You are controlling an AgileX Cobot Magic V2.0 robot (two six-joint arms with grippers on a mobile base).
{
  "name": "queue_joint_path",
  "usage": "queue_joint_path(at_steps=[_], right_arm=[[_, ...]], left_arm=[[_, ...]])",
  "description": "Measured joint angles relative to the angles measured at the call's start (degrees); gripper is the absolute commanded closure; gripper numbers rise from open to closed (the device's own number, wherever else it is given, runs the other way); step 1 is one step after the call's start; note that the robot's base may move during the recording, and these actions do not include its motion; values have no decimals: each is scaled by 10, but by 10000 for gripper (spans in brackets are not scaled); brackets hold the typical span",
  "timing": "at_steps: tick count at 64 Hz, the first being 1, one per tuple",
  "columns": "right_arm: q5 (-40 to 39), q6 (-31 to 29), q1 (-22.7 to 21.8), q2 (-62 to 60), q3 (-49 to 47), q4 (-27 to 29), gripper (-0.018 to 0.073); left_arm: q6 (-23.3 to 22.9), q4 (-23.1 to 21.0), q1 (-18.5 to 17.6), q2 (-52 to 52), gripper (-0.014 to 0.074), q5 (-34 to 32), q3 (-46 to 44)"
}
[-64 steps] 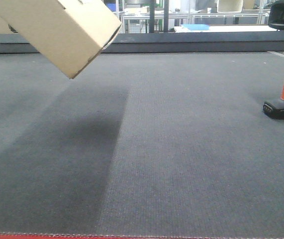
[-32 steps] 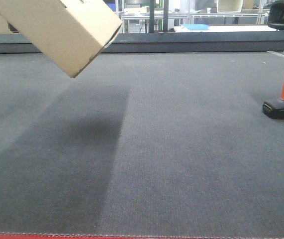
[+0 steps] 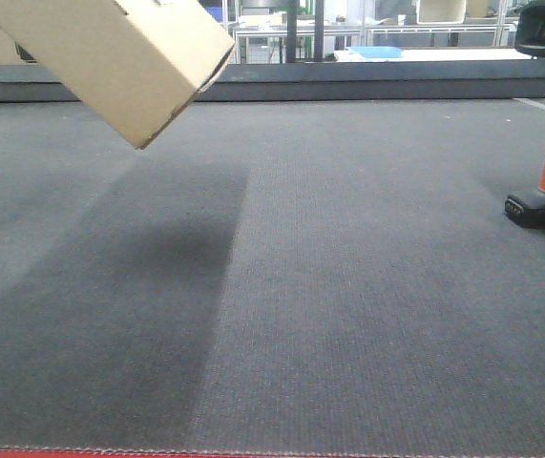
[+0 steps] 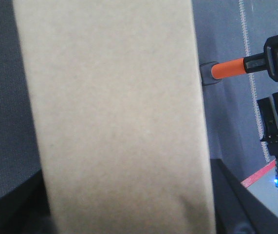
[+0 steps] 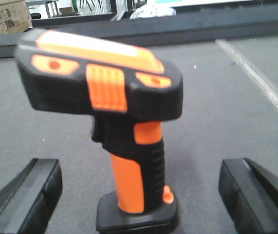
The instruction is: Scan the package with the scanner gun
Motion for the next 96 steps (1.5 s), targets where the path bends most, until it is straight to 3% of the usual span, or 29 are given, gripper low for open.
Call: queue_joint_path(at_steps=[96], right_arm=[[-8, 18, 0, 163, -156, -4, 0]], left_arm=[[2, -1, 0, 0, 708, -6, 0]])
